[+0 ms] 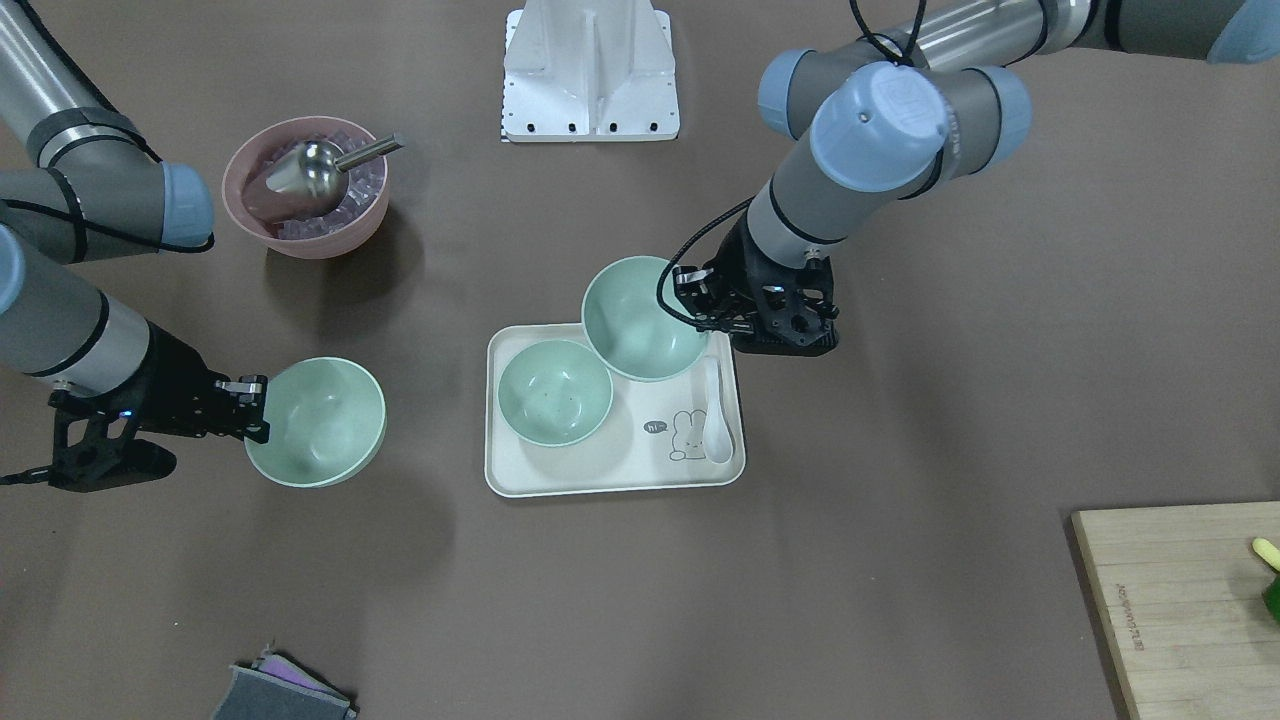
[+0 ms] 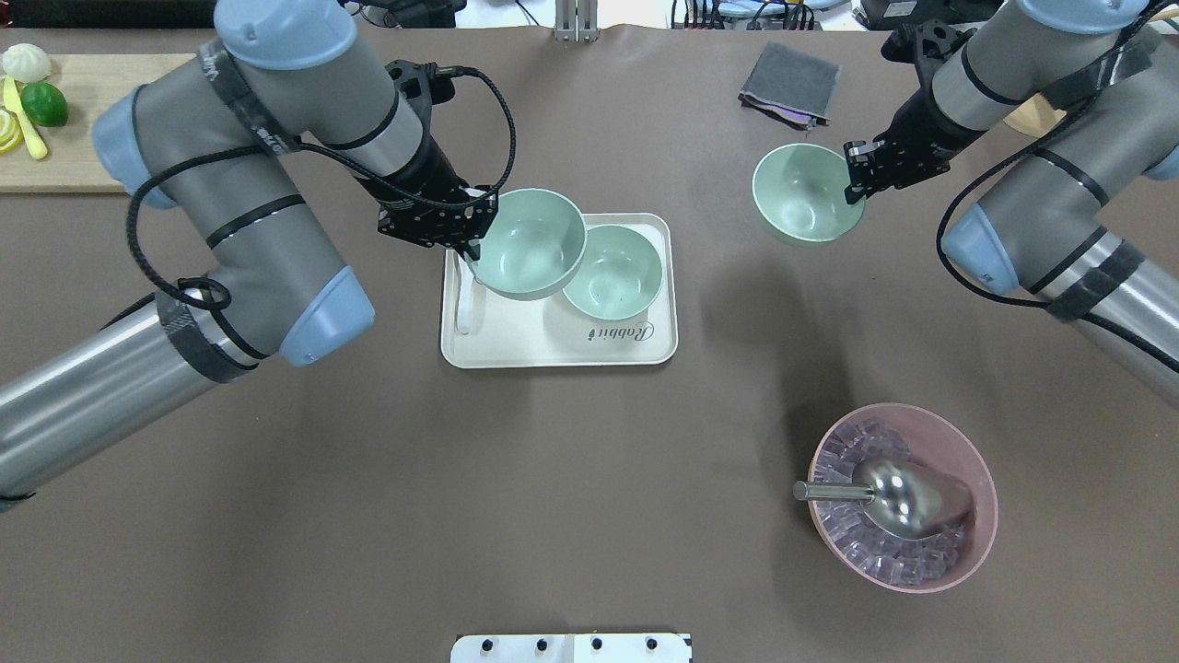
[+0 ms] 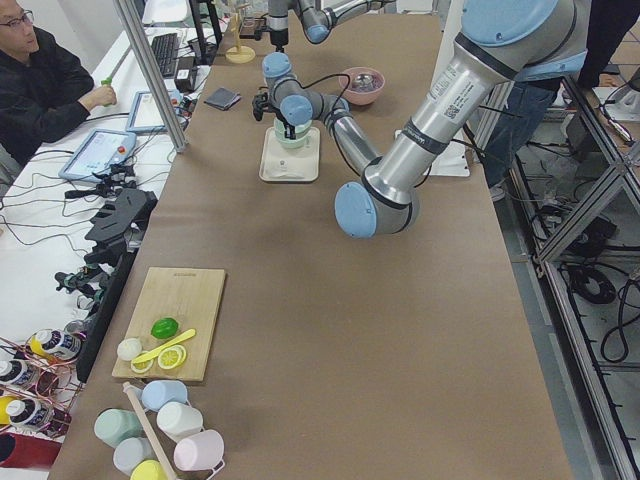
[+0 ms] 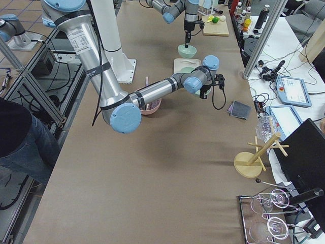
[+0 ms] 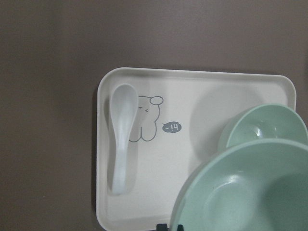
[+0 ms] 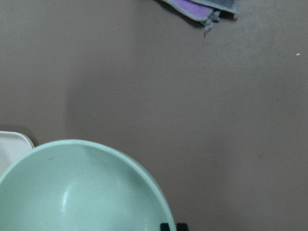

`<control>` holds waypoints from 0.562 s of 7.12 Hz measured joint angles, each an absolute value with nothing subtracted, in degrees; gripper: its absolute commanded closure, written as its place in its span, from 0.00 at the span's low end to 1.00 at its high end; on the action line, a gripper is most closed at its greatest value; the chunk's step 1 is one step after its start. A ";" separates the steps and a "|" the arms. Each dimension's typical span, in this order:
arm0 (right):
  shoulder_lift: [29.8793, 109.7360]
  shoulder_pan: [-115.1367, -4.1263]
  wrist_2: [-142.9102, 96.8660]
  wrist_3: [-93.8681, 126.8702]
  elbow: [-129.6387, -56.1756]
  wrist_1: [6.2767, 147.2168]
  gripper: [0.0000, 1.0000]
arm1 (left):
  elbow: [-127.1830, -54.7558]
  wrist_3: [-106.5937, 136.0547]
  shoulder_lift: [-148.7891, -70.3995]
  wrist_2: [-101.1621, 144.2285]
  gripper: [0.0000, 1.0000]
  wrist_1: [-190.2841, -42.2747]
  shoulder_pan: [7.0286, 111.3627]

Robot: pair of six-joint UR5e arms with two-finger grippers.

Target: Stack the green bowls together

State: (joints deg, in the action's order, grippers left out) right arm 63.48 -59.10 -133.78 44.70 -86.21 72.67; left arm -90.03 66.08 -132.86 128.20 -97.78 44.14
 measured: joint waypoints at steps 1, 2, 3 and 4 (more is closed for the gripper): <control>63.49 -60.00 -134.70 44.67 -86.22 72.68 1.00 | -86.84 67.15 -135.26 126.81 1.00 -99.14 43.18; 63.45 -60.45 -135.22 44.65 -86.22 72.61 1.00 | -83.33 68.84 -137.34 126.12 1.00 -101.98 42.43; 63.41 -60.58 -135.42 44.65 -86.25 72.45 1.00 | -80.23 70.76 -138.56 125.54 1.00 -106.08 41.76; 63.31 -60.61 -135.49 44.67 -86.31 72.42 1.00 | -77.68 72.05 -139.07 123.90 1.00 -110.03 40.80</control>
State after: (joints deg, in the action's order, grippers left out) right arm 63.31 -60.61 -135.49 44.67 -86.31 72.42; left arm -77.68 72.05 -139.07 123.90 -110.03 40.80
